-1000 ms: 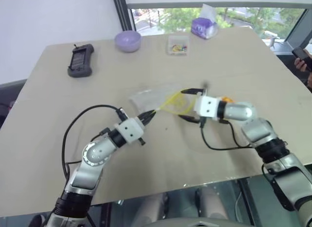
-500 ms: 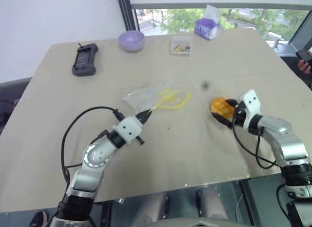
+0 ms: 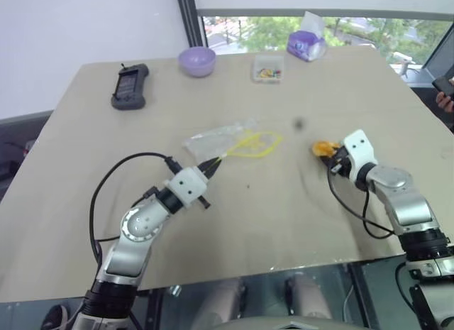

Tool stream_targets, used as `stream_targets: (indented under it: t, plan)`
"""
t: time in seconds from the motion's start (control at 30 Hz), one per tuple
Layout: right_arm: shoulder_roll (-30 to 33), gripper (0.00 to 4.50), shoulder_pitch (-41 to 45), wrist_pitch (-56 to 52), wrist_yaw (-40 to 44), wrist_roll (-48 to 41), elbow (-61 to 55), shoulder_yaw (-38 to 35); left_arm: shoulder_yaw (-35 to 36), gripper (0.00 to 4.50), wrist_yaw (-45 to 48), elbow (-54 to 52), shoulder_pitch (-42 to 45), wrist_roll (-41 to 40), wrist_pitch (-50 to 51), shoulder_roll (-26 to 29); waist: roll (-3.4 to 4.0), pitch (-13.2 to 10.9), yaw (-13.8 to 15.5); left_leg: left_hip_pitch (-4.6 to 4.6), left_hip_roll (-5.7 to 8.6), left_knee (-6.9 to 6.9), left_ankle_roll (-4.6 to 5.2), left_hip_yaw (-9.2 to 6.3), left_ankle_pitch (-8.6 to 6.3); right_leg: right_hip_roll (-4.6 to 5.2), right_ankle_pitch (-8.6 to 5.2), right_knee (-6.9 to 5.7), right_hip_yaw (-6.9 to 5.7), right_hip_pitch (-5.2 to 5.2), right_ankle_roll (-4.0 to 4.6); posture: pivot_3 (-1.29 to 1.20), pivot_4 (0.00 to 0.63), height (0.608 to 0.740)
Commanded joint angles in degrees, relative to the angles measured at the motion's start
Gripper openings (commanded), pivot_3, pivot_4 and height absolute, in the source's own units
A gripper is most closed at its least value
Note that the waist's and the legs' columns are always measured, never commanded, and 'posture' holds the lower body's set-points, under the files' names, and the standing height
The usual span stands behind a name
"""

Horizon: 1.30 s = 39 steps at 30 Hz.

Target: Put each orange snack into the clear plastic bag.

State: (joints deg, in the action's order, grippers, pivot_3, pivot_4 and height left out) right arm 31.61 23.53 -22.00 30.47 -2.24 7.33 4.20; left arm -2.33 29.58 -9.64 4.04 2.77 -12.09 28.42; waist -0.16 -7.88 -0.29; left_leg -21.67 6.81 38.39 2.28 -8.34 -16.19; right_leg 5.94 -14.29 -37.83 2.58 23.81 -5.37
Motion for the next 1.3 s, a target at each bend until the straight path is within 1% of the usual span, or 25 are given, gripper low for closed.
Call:
stream_targets:
  t: [0.03,0.1,0.23,0.33,0.43,0.57,0.7,0.77,0.9,0.97,1.17,1.3]
  plan:
    - [0.56,0.15,-0.80,0.46,-1.40,1.98,2.73,-0.45,0.50,0.00,-0.01,-2.34,0.21,-0.25,-0.45,0.34,0.00,0.00,0.01,0.00,0.00,0.00,0.00,0.00,0.00,0.00,0.00,0.00,0.00,0.00,0.00,0.00,0.150,0.736]
    - [0.49,0.02,-0.81,2.06,-1.47,2.14,2.92,-0.71,0.46,0.00,0.07,-2.24,0.24,-0.24,-0.55,0.33,0.00,0.00,0.02,0.00,0.00,0.00,0.00,-0.01,0.00,0.00,0.00,0.00,0.00,-0.01,0.00,0.00,0.150,0.736]
    - [1.02,0.02,-1.07,7.48,0.48,2.14,1.74,-0.41,0.34,0.00,0.18,-1.88,0.42,-0.15,-0.71,0.33,0.00,0.00,0.00,0.00,0.00,0.00,0.00,0.00,0.00,0.00,0.00,0.00,0.00,0.00,0.00,0.00,0.150,0.736]
    - [1.28,0.02,-0.98,10.74,5.10,-0.44,-2.76,-0.72,0.31,0.00,0.39,-1.80,0.46,-0.21,-0.79,0.44,0.03,-0.04,-0.14,-0.03,0.00,-0.01,0.00,-0.01,0.00,-0.01,0.00,0.01,0.00,0.03,0.00,0.00,0.150,0.736]
    - [1.65,0.02,-0.53,14.18,11.97,-5.23,-9.93,-0.86,0.32,0.00,0.61,-1.74,0.46,-0.30,-0.74,0.51,0.09,-0.10,-0.64,-0.09,-0.01,-0.05,0.00,0.00,0.00,-0.01,0.00,0.01,0.02,0.13,0.00,0.00,0.150,0.736]
    - [1.88,0.02,0.91,14.73,18.31,-9.84,-18.84,0.39,0.16,0.00,0.94,-1.56,0.66,-0.29,-0.75,0.46,0.09,-0.11,-0.59,-0.17,-0.05,-0.11,-0.01,0.00,0.00,-0.04,-0.01,0.06,0.04,0.25,0.00,0.00,0.150,0.736]
    - [1.44,0.02,3.10,14.50,20.73,-8.84,-21.83,3.88,-0.16,0.00,1.21,-1.35,1.00,-0.19,-0.86,0.27,0.05,-0.13,-0.33,-0.18,-0.04,-0.10,0.00,-0.02,-0.01,-0.02,0.00,0.14,0.00,0.21,0.00,0.00,0.150,0.736]
    - [1.74,0.02,3.68,15.41,21.86,-7.02,-21.64,6.11,-0.25,0.00,1.27,-1.27,1.32,-0.15,-0.76,0.11,0.04,-0.13,-0.22,-0.19,-0.04,-0.10,0.00,-0.04,-0.01,-0.02,0.00,0.14,-0.02,0.21,0.00,0.00,0.150,0.736]
    - [-2.32,0.02,6.09,14.61,20.30,-5.25,-18.96,9.57,-0.58,0.00,1.46,-1.10,1.70,-0.26,-1.03,-0.04,0.02,-0.15,-0.39,-0.23,-0.04,-0.10,-0.01,-0.08,0.00,-0.02,0.00,0.16,-0.06,0.24,0.00,0.00,0.150,0.736]
    - [-3.62,0.02,7.35,16.00,20.10,-2.61,-15.84,11.67,-0.79,0.00,1.48,-1.22,1.81,-0.21,-0.98,-0.14,0.01,-0.15,-0.49,-0.22,-0.04,-0.10,-0.01,-0.06,0.00,-0.02,0.00,0.14,-0.03,0.24,0.00,0.00,0.150,0.736]
    - [-5.33,0.02,10.44,18.43,18.58,3.11,-8.61,14.50,-0.84,0.00,1.69,-1.65,1.76,-0.45,-0.91,-0.16,0.01,-0.15,-0.37,-0.24,-0.03,-0.10,-0.01,-0.07,0.00,-0.02,0.00,0.16,-0.05,0.26,0.00,0.00,0.150,0.736]
    - [-6.86,0.02,11.72,18.41,17.49,4.29,-5.19,14.45,-0.95,0.00,2.17,-2.42,1.37,-0.73,-1.02,-0.02,0.01,-0.15,-0.39,-0.23,-0.03,-0.10,-0.01,-0.08,0.00,-0.03,0.00,0.16,-0.06,0.26,0.00,0.00,0.150,0.736]
